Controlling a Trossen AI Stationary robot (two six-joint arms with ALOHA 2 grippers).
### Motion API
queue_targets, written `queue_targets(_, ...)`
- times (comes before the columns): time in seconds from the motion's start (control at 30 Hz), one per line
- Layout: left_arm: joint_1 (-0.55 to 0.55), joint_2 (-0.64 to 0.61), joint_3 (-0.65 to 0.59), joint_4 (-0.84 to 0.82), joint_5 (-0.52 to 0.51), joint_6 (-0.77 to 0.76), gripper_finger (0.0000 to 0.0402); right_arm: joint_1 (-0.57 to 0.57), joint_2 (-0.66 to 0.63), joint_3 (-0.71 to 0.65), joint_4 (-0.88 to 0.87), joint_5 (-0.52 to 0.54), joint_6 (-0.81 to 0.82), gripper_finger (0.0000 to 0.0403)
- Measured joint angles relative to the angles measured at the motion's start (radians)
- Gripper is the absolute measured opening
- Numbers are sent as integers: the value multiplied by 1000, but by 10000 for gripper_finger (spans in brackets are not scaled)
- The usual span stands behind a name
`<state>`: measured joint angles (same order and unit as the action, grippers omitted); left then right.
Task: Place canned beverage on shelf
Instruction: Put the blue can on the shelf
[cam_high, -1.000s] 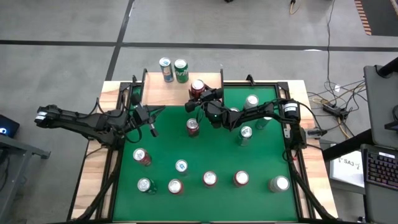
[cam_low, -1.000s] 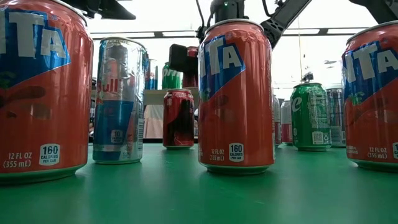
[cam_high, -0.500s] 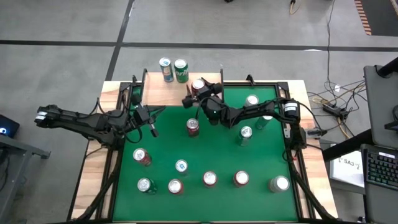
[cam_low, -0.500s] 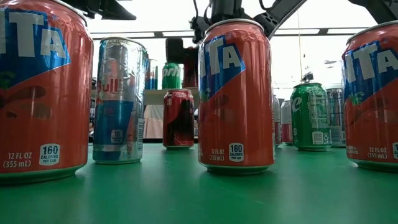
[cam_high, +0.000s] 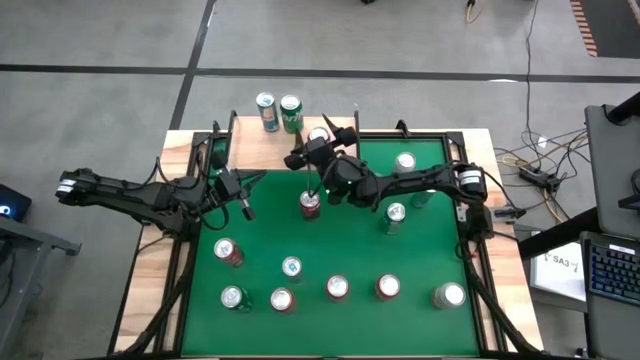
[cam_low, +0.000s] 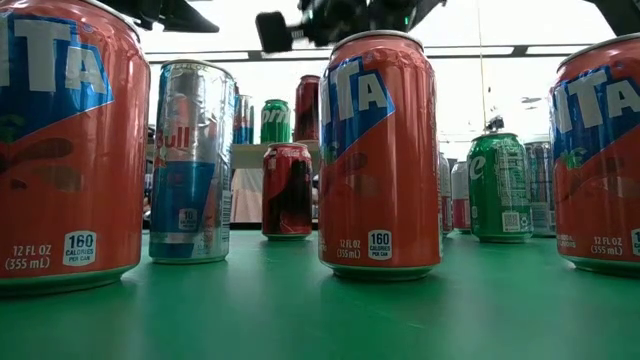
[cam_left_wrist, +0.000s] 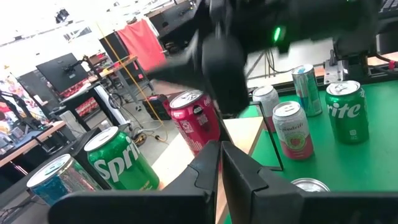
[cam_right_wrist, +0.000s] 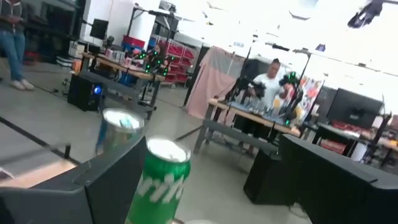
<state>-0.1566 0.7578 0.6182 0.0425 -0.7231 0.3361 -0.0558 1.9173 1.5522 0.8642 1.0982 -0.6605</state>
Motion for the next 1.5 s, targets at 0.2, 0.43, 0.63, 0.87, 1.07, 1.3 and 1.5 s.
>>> queue_targets(0.2, 0, 0, 0, 0, 0, 0, 3, 62, -40, 75, -160, -6, -51, 358)
queue_targets(0.43, 0, 4, 0, -1, 0, 2, 3, 62, -105, 209, -905, -443, 557, 358)
queue_targets(0.63, 0, 8, -1, -7, 0, 3, 3, 34, -107, 281, -1133, -758, 730, 334)
queue_targets(0.87, 0, 10, -1, -6, 1, 3, 3, 37, -107, 289, -1257, -731, 838, 282)
queue_targets(1.07, 0, 15, -1, -5, 1, 11, 3, 9, -107, 286, -1414, -732, 965, 195)
queue_targets(1.3, 0, 25, -1, 1, 0, 21, 3, -30, -104, 285, -1443, -731, 981, 60)
queue_targets(1.5, 0, 26, -1, 7, 1, 22, 3, -61, -103, 285, -1390, -731, 983, 13)
